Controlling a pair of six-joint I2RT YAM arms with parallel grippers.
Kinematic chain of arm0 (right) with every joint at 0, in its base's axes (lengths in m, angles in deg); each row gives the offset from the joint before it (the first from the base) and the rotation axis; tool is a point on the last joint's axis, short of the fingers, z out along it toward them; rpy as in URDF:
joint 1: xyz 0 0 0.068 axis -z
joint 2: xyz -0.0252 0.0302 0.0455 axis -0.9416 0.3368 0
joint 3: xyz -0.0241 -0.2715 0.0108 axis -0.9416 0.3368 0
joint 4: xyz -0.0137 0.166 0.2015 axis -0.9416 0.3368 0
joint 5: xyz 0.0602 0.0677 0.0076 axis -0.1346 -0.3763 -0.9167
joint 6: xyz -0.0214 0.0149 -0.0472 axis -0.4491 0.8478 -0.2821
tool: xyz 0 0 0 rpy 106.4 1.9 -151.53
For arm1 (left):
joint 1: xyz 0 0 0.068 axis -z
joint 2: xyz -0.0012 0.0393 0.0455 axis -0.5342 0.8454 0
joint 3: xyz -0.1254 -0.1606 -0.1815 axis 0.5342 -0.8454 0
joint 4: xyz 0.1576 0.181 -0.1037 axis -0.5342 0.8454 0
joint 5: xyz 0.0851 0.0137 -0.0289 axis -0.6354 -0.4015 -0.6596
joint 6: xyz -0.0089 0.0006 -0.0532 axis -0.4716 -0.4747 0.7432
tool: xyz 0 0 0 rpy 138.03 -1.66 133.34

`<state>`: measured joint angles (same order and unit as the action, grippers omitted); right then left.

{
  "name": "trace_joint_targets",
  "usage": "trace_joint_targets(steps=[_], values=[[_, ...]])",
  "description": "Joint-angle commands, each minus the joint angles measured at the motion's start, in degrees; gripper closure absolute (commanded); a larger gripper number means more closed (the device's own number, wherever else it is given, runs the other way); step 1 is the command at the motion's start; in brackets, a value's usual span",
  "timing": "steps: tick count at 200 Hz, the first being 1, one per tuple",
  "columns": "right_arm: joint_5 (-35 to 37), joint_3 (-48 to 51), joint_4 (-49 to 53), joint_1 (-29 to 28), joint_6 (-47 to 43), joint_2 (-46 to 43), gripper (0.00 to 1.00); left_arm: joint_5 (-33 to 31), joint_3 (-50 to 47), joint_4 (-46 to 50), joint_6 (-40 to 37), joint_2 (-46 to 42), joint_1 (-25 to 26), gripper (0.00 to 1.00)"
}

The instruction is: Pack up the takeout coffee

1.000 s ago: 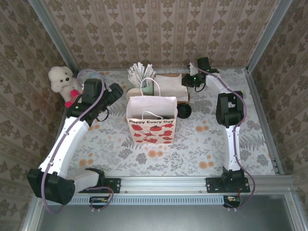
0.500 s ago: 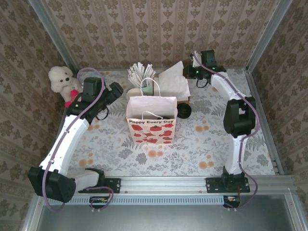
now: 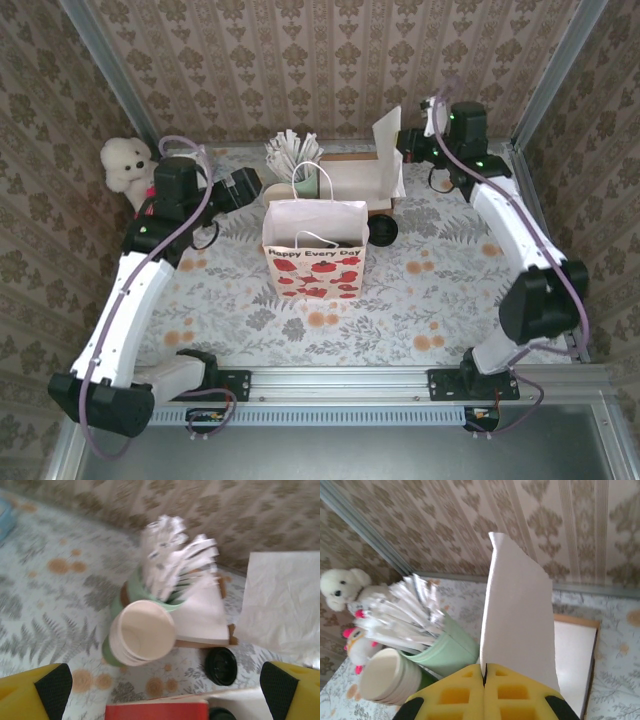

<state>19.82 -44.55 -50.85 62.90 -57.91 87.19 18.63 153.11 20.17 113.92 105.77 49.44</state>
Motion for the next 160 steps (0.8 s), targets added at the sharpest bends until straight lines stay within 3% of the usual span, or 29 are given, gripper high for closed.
trace_joint_targets(steps=[1, 21, 50, 82, 114, 140, 160], values=[[-1.64, -0.11, -0.26, -1.68, -4.46, -8.05, 1.00, 12.28, 2.97, -8.56, -12.94, -2.40, 0.38, 0.00], [-5.36, -1.80, 3.03, -4.61, -10.09, -12.92, 1.00, 19.52, 6.36, -12.84, -22.57, -0.30, 2.65, 0.00], [-7.30, -5.84, 8.10, -12.37, -20.13, -16.63, 1.00, 31.99, 15.87, -10.45, -40.63, 6.25, 6.73, 0.00], [-10.34, -8.60, 8.92, -17.42, -22.18, -17.82, 1.00, 45.18, 23.24, -7.92, -51.48, 11.76, 6.79, 0.00], [-13.36, -10.61, 9.15, -20.20, -24.20, -17.43, 1.00, 49.69, 26.84, -9.86, -55.66, 14.07, 6.82, 0.00], [-14.97, -13.22, 9.93, -21.46, -25.54, -15.84, 1.00, 58.42, 32.89, -4.95, -60.09, 17.40, 7.16, 0.00], [-14.98, -14.89, 9.97, -22.77, -26.94, -14.28, 1.00, 59.10, 36.24, -2.74, -60.89, 20.01, 8.39, 0.00]])
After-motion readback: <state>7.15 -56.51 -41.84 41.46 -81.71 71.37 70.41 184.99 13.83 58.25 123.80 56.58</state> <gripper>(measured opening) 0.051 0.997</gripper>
